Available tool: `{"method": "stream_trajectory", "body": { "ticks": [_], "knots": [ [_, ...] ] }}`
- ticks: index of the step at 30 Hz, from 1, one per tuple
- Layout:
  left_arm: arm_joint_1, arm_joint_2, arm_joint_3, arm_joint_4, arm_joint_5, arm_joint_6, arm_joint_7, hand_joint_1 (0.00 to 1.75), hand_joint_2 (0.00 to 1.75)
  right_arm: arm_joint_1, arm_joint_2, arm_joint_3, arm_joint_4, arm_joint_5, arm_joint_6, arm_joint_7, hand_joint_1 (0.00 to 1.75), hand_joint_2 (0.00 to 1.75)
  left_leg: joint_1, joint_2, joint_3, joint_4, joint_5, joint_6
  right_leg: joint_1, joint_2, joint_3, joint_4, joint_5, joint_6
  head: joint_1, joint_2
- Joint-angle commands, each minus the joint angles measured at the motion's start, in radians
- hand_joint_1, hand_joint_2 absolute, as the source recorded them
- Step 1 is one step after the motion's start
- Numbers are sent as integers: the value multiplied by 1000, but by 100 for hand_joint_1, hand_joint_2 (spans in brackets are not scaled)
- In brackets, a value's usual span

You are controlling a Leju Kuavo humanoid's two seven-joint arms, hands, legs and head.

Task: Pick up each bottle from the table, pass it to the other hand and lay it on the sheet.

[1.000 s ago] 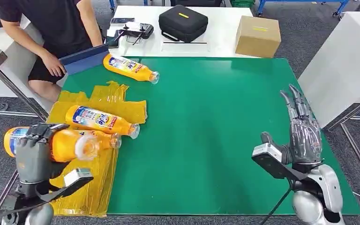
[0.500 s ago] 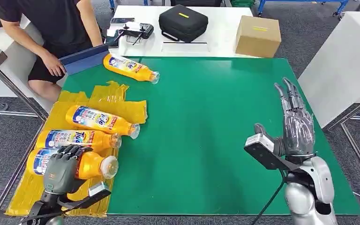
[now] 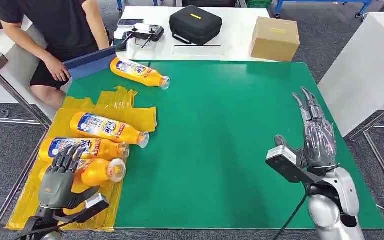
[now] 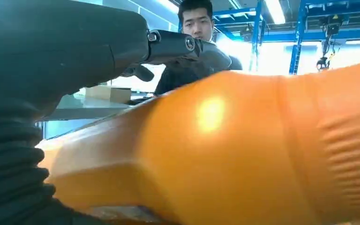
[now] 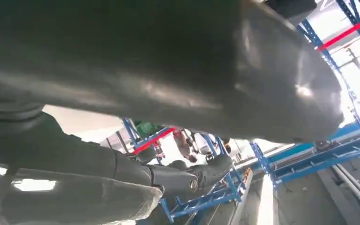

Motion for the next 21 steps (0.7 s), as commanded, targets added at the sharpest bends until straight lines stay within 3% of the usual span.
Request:
{"method": "stream_trajectory", "body": {
  "ticks": [1, 6, 21],
  "knots": [
    [29, 40, 2, 27, 38, 35, -7, 0, 0, -47, -108, 43, 146, -112, -27, -37, 0, 0, 1, 3, 4, -1, -2, -3, 1, 3, 4, -2, 0, -2, 0, 0],
    [44, 31, 0, -1, 52, 40, -12, 0, 0, 8, -124, 56, 107, -129, -55, -35, 0, 0, 1, 1, 4, -1, -2, -4, 1, 0, 5, -2, -1, -2, 0, 0],
    [43, 42, -7, -9, 62, 35, -21, 0, 0, 0, -119, 64, 104, -130, -61, -23, 0, 0, 1, 1, 2, -1, -1, -2, 1, 1, 2, -1, 0, -1, 0, 0]
  ]
}}
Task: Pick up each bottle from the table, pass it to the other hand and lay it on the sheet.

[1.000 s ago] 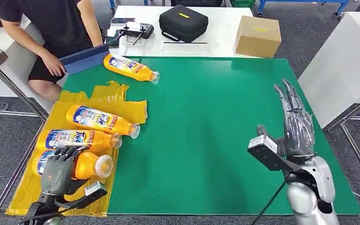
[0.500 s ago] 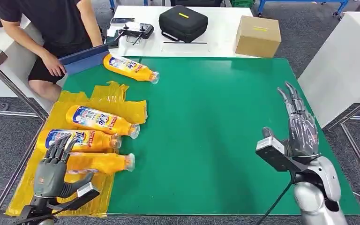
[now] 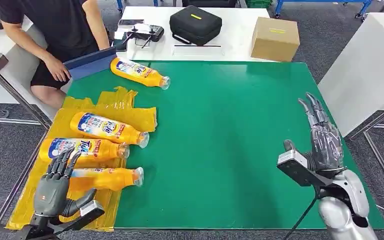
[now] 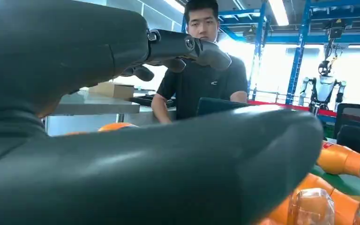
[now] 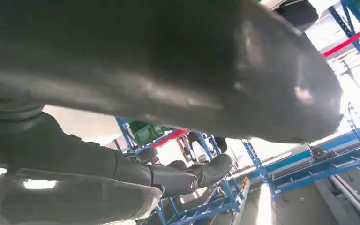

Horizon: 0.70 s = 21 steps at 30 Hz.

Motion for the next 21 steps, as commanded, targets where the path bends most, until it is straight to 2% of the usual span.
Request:
{"method": "stream_trajectory", "body": {
  "ticks": [1, 6, 8, 10, 12, 15, 16, 17, 18, 21],
  "knots": [
    [-8, 17, -5, 15, 2, -6, 0, 0, 0, -17, 5, 34, 49, -3, -6, 4, 0, 0, 1, 2, 4, 0, -2, -4, 1, 1, 4, -1, -1, -2, 0, 0],
    [-35, 22, -36, 14, 28, -37, -19, 0, 0, -15, 31, 39, 27, 44, -11, 46, 0, 0, 1, 2, 3, 0, -1, -4, 1, 1, 3, -1, -1, -2, 0, 0],
    [-43, 14, -37, -20, 203, -150, -26, 0, 0, 8, 43, 39, 11, 33, 22, 56, 0, 0, 1, 0, 3, 0, -1, -4, 1, 0, 4, -1, -1, -3, 0, 0],
    [-54, 5, -19, -99, 564, -351, -69, 0, 0, -16, 80, 62, 16, -56, 113, 35, 0, 0, 1, 0, 2, 0, -1, -3, 1, -1, 2, 0, -1, -2, 0, 0],
    [-98, -42, 7, -160, 871, -440, -170, 0, 0, -107, 124, 147, 52, -95, 168, 26, 0, 0, 2, 1, 1, 1, -1, -4, 2, 0, 2, 0, -1, -3, 0, 0],
    [-221, -124, -46, -171, 1094, -496, -184, 0, 0, -225, 239, 290, 104, -153, 149, 2, 0, 0, 2, 5, -1, 2, 0, -5, 2, 4, -1, 1, 2, -3, 0, 0],
    [-249, -198, -74, -166, 1153, -531, -176, 0, 0, -240, 311, 342, 138, -275, 188, -53, 0, 0, 1, 5, 0, 1, 1, -4, 2, 4, 0, 0, 2, -2, 0, 0],
    [-266, -237, -102, -156, 1185, -537, -157, 0, 0, -256, 344, 385, 170, -291, 163, -72, 0, 0, 1, 3, 1, 0, 2, -3, 1, 2, 1, 0, 2, -1, 0, 0],
    [-304, -279, -166, -126, 1163, -485, -145, 0, 0, -295, 367, 481, 232, -307, 93, -61, 0, 0, 2, 4, 3, -1, 2, -4, 2, 3, 2, -1, 3, -2, 0, 0],
    [-337, -288, -214, -119, 1234, -454, -141, 0, 0, -331, 387, 565, 261, -375, 27, -74, 0, 0, 2, 5, 5, -1, 2, -5, 2, 4, 4, -1, 3, -2, 0, 0]
  ]
}}
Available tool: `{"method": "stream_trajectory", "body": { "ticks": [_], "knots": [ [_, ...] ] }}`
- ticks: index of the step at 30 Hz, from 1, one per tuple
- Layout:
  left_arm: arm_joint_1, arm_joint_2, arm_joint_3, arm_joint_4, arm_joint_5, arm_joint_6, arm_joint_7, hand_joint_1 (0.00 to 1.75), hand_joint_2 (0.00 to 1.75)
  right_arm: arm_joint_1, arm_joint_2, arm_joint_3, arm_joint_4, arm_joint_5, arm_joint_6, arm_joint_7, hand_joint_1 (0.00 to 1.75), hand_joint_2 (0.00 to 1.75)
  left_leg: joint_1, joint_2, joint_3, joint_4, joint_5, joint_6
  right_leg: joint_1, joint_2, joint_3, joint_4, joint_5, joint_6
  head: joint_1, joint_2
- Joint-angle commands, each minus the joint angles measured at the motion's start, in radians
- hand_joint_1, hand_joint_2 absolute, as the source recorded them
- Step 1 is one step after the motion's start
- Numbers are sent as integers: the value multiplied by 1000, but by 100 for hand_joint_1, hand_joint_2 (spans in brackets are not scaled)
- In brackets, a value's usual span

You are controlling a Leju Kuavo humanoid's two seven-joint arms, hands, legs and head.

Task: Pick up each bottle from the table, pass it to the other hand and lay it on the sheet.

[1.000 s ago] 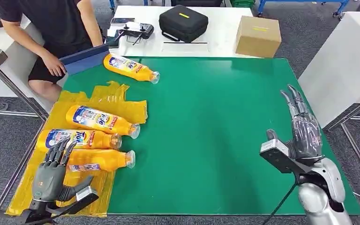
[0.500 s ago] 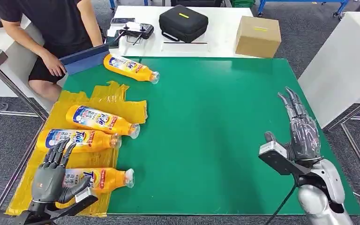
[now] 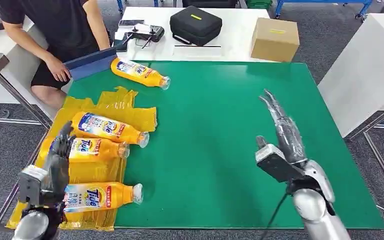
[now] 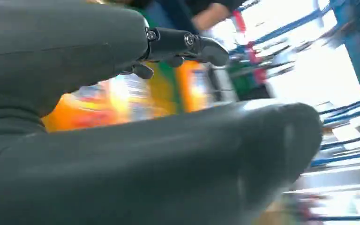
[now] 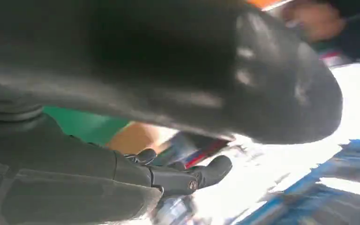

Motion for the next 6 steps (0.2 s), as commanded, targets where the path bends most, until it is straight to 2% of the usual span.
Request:
{"method": "stream_trajectory", "body": {
  "ticks": [1, 6],
  "knots": [
    [-176, -188, -180, 18, 108, 55, 32, 0, 0, -199, 215, 385, 231, -168, -155, -31, 0, 0, 1, 3, 3, 0, -1, -4, 1, 2, 2, 0, 0, -2, 0, 0],
    [-143, -183, -147, -11, 133, 39, 41, 0, 0, -221, 223, 418, 254, -154, -165, -26, 0, 0, 1, 5, 4, 0, -1, -4, 1, 5, 3, 0, 0, -2, 0, 0]
  ]
}}
